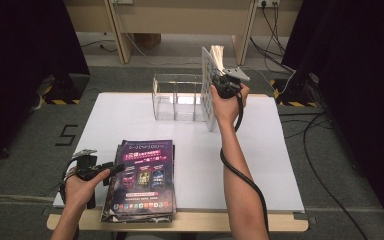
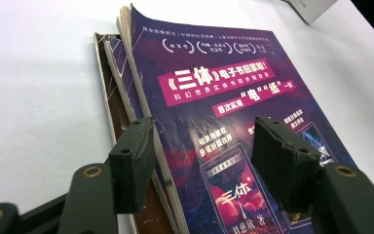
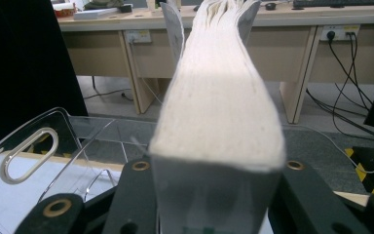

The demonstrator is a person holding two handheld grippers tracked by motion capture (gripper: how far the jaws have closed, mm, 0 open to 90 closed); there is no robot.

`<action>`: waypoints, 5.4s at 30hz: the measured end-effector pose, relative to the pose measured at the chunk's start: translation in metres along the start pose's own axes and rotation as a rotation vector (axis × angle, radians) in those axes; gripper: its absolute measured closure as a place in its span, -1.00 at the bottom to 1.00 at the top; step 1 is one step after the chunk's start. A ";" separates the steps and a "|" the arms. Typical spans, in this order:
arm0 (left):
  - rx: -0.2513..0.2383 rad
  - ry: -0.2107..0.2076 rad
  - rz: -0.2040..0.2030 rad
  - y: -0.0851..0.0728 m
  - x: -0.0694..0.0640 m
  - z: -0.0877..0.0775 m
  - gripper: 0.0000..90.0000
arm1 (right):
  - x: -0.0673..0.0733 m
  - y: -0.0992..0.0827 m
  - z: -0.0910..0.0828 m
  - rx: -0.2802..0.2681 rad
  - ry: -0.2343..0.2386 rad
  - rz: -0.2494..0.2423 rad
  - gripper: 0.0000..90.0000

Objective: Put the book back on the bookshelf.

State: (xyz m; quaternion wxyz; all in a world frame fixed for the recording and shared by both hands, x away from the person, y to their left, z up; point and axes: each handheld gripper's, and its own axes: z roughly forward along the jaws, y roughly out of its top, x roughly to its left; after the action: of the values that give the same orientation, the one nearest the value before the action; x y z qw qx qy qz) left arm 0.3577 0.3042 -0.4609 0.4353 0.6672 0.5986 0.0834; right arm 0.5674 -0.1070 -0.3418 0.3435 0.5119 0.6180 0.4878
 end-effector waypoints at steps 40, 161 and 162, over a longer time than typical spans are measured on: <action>0.008 0.007 0.022 0.000 -0.008 0.002 -0.08 | -0.004 0.000 -0.059 0.056 0.077 0.000 0.34; 0.098 0.079 0.016 -0.009 -0.001 0.012 0.39 | 0.072 -0.158 -0.079 0.563 0.377 -0.006 0.32; 0.096 0.079 0.020 -0.009 -0.002 0.012 0.41 | 0.073 -0.159 -0.078 0.567 0.376 -0.009 0.32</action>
State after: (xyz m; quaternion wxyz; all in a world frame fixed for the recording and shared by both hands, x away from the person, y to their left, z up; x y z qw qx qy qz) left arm 0.3585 0.2962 -0.4732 0.3780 0.6894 0.6120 0.0855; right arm 0.4304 -0.0560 -0.4657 0.0697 0.4852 0.7838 0.3811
